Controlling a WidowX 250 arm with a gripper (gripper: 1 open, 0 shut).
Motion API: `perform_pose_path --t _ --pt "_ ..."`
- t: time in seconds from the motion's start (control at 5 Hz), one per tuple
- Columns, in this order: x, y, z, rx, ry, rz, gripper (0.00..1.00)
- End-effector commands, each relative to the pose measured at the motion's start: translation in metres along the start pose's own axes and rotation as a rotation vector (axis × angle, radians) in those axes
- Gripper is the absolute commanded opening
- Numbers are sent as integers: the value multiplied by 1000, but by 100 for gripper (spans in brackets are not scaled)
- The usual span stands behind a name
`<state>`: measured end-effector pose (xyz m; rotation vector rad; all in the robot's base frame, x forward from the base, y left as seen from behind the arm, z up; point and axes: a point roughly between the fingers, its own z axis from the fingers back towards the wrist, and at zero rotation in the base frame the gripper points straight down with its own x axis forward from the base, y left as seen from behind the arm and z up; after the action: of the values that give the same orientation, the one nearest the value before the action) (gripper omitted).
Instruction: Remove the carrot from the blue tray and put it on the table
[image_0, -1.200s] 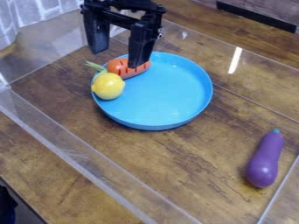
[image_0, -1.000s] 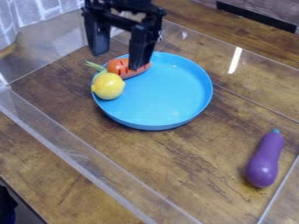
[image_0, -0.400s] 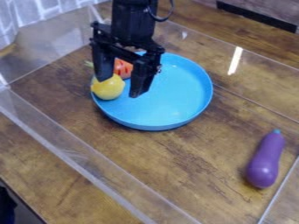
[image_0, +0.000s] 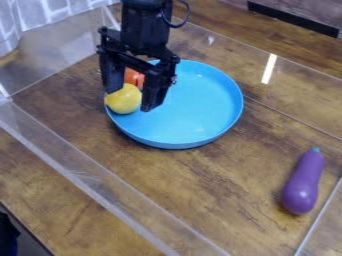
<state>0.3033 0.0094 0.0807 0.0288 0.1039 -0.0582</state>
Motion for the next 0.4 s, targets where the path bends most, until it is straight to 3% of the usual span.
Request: perform_pose_path --t 0.0,0.2 --pt "4 8 6 12 -31 14 100" --pt "5 11 4 18 -29 11 100"
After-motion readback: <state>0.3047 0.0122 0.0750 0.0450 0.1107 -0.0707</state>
